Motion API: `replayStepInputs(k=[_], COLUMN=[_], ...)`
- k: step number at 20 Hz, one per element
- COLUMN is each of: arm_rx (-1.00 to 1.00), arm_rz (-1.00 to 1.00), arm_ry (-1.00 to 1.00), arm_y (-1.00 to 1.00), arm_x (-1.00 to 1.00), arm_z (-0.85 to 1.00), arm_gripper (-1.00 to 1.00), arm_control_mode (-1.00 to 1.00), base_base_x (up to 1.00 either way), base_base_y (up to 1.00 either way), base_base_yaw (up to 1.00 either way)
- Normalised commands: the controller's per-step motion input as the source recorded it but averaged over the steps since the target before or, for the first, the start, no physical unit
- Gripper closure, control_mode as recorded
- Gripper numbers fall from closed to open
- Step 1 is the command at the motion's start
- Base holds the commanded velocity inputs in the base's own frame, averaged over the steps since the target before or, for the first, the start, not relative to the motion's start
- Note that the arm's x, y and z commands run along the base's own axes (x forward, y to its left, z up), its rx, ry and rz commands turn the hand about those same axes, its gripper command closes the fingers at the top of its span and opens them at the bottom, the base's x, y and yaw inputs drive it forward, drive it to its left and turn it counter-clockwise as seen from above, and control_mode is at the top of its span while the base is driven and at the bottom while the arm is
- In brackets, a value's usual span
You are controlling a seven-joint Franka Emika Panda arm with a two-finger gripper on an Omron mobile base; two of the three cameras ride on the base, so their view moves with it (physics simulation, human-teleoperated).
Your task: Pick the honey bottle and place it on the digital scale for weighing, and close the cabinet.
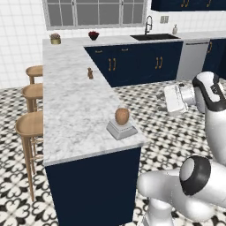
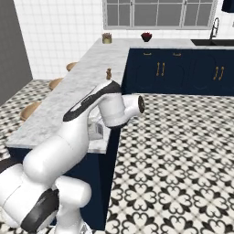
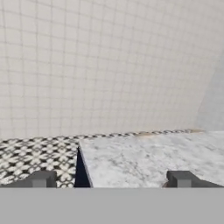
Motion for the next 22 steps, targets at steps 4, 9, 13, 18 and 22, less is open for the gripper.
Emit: replayStepInputs(k=[4, 9, 13, 18, 22], arm_rx=[0.13, 0.08, -0.01, -0.05, -0.1], arm_rz=[-0.54, -0.65, -0.49, -0.18, 0.0], arm_ry=[0.11, 0.35, 0.61, 0.41, 0.0], arm_y=[0.01, 0.0, -0.08, 0.09, 0.36], arm_x=[-0.48, -0.41, -0.38, -0.31, -0.04], arm_z=[0.49, 0.3, 0.03, 0.09, 0.11], arm_gripper=[-1.0, -1.0, -1.0, -1.0, -1.0], arm_control_mode=[-1.0, -1.0, -1.0, -1.0, -1.0], base_base_x=[0.0, 0.0, 0.0, 0.0, 0.0], base_base_y=[0.0, 0.0, 0.0, 0.0, 0.0], base_base_yaw=[0.0, 0.0, 0.0, 0.0, 0.0])
